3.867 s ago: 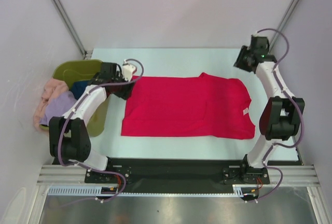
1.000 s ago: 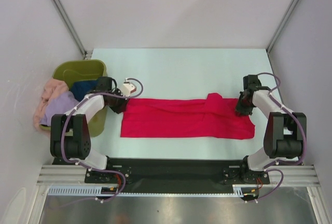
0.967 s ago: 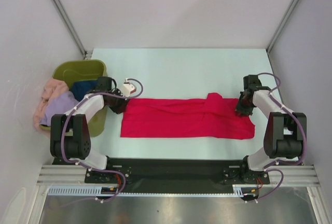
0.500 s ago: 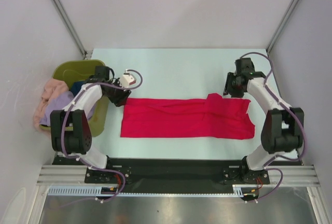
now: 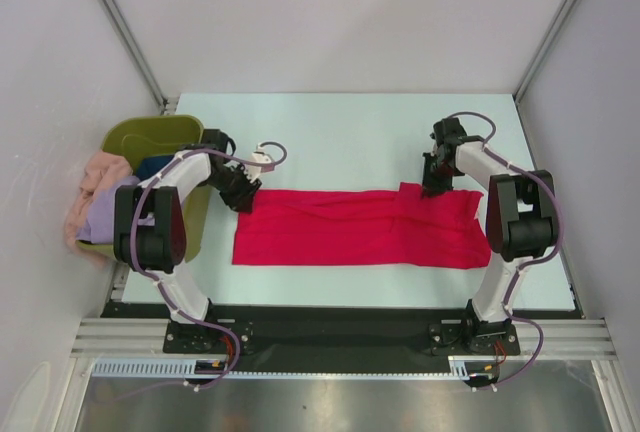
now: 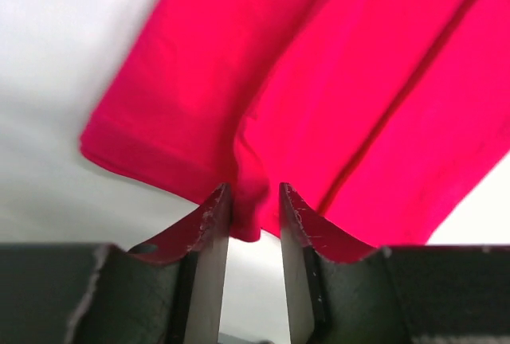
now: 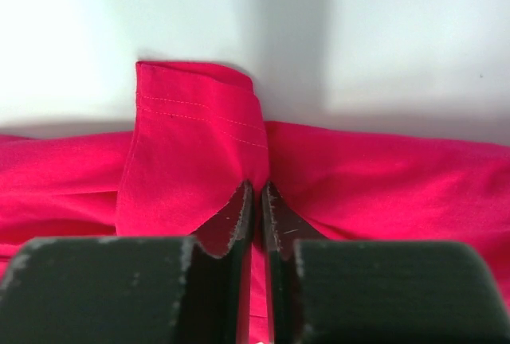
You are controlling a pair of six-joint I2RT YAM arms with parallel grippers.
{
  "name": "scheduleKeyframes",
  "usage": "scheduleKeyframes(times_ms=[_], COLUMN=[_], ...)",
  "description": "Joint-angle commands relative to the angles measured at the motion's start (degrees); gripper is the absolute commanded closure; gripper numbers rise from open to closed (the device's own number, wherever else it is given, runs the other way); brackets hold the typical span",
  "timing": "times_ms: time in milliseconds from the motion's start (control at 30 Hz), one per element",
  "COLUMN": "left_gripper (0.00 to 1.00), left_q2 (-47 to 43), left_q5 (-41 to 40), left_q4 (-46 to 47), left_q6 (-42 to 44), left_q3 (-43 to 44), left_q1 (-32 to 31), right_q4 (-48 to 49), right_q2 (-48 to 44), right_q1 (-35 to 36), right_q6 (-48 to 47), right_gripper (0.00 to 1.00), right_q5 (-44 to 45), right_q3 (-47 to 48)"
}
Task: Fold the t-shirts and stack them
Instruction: Fold the tshirt
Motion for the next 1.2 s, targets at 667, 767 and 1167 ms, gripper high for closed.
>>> scheduleKeyframes(times_ms=[667, 767, 1167], left_gripper=[1.0, 1.0, 1.0], left_q2=[-3.52, -1.94, -14.15], left_q5=[-14.25, -16.37, -8.28], left_q4=[17.44, 20.09, 14.48], left_q6=[-4.04, -5.46, 4.37], left_q3=[7.02, 11.68, -6.4], left_q1=[-0.71, -0.71, -0.71], right_q4=[-7.19, -10.26, -11.67], right_q2=[-1.74, 0.82, -17.8], right_q1=[-1.55, -2.61, 0.02], right_q6=[-4.64, -5.0, -2.54], right_gripper=[1.0, 1.0, 1.0], right_q5=[9.69, 9.08, 7.94], right_q3=[15.7, 22.48, -1.14])
